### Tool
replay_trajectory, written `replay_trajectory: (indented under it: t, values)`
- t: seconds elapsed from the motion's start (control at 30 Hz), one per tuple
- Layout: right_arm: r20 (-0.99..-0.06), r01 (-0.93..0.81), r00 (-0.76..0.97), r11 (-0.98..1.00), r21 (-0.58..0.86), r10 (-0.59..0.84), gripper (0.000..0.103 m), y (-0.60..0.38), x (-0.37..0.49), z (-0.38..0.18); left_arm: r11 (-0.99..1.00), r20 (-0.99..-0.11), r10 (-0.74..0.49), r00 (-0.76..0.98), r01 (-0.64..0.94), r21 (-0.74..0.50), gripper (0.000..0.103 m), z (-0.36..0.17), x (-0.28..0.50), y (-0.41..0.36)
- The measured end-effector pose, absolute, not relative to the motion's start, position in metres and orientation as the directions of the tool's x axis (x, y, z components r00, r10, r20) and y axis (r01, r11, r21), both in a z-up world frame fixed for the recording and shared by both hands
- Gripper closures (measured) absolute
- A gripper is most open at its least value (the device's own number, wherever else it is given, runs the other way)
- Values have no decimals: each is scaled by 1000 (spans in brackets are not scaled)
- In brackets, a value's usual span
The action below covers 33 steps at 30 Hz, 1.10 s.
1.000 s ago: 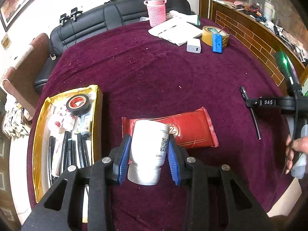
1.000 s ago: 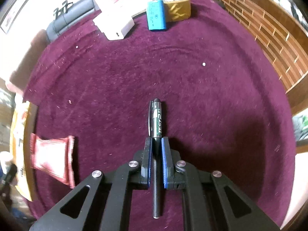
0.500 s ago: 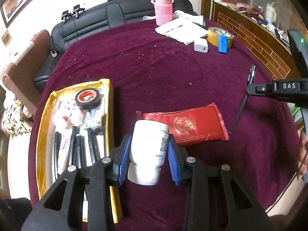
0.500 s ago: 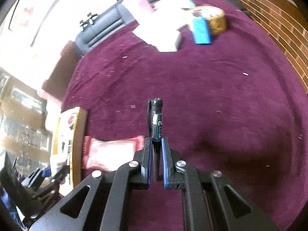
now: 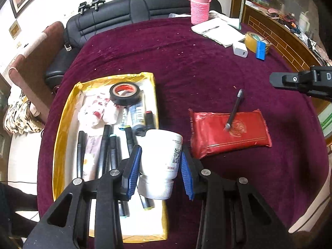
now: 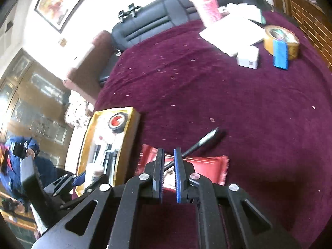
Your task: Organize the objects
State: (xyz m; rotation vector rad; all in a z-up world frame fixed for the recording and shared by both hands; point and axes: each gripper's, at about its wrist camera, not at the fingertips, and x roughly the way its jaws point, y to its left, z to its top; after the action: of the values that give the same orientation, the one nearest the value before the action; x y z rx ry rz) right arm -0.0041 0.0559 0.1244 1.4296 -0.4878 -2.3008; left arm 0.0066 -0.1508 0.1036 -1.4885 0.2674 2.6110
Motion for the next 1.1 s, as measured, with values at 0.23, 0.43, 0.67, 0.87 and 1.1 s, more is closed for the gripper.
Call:
replay_trajectory:
  t: [0.23,0.43,0.67,0.87,1.1]
  values:
    - [-841,-1,-357,-900,436,-407,72,57,-25,94,-982,-867,33,-496,-176,63,69,100,1,-176]
    - [-854,-218,-305,-842,494,-422,53,76,-56,46,-983,-872,46,-488,-177,47,69,96,-1,-192]
    - [-908,-196,-271,-905,377,-319,59,20,-84,24,-987,-879,48,-473,-159,31,69,90,-3,-218]
    - [-905,-126,-296,-926,355,-307,88,0,-83,29,-996,-880,58,-471,-93,-16,69,89,-6,-255]
    - [-822,-86,-329,-852,516,-465,96,13,-63,56,-995,-886,99,-454,-52,-85,69,80,-1,-279]
